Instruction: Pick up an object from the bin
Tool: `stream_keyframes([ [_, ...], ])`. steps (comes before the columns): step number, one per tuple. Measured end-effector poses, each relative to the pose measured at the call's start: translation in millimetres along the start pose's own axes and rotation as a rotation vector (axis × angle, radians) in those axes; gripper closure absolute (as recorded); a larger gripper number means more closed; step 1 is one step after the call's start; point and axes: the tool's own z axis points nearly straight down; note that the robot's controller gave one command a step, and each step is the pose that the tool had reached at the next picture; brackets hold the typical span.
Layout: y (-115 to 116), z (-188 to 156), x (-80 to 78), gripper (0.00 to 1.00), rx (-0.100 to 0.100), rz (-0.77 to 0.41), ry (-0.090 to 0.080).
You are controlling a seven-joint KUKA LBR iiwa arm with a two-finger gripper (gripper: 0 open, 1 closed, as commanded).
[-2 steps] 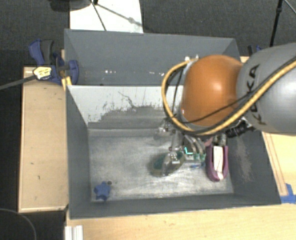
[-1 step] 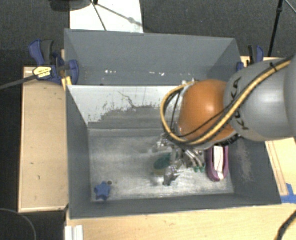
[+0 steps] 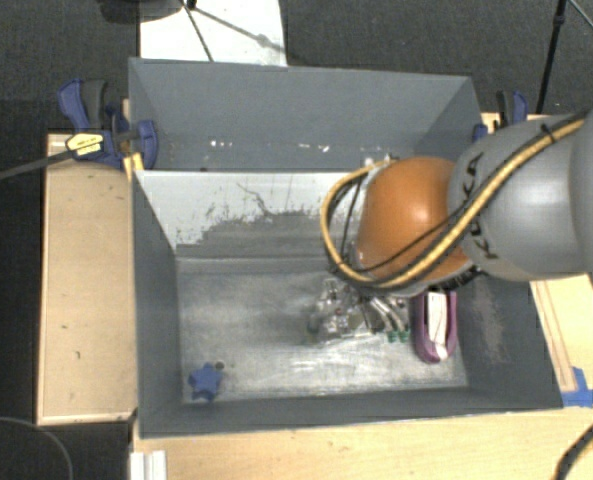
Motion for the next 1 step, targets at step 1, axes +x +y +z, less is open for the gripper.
stream_keyframes([
  [1, 13.7, -85.9, -4.3, 1.0, -0.001, 0.034, -0.008],
])
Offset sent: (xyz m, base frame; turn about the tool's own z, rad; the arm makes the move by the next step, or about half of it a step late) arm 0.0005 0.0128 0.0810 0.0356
